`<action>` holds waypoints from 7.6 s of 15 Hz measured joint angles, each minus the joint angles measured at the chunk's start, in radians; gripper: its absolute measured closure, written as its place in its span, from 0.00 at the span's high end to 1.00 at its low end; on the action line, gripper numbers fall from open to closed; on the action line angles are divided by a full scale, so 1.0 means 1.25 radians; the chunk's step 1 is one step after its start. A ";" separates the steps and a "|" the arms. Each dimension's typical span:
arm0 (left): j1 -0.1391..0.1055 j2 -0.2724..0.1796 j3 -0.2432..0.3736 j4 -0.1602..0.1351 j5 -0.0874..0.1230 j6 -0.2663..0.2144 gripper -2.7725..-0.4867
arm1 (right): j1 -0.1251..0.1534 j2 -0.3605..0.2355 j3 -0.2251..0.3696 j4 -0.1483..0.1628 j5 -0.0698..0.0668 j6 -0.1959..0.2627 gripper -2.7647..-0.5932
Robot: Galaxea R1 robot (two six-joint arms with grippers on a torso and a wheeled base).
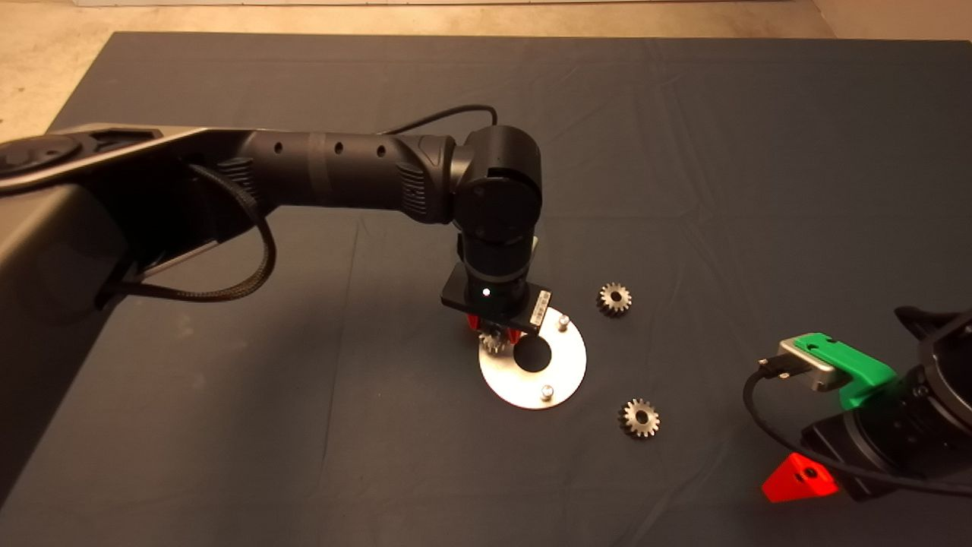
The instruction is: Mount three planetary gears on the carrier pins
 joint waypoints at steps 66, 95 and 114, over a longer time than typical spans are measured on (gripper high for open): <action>-0.002 -0.007 0.002 0.005 -0.009 0.021 0.19 | 0.000 0.000 0.000 0.000 0.000 0.000 0.99; -0.002 -0.014 0.012 0.006 -0.009 0.027 0.19 | 0.000 0.000 0.000 0.000 0.000 0.000 0.99; -0.004 -0.007 -0.001 0.005 -0.009 0.035 0.19 | 0.000 0.000 0.000 0.000 0.000 0.000 0.99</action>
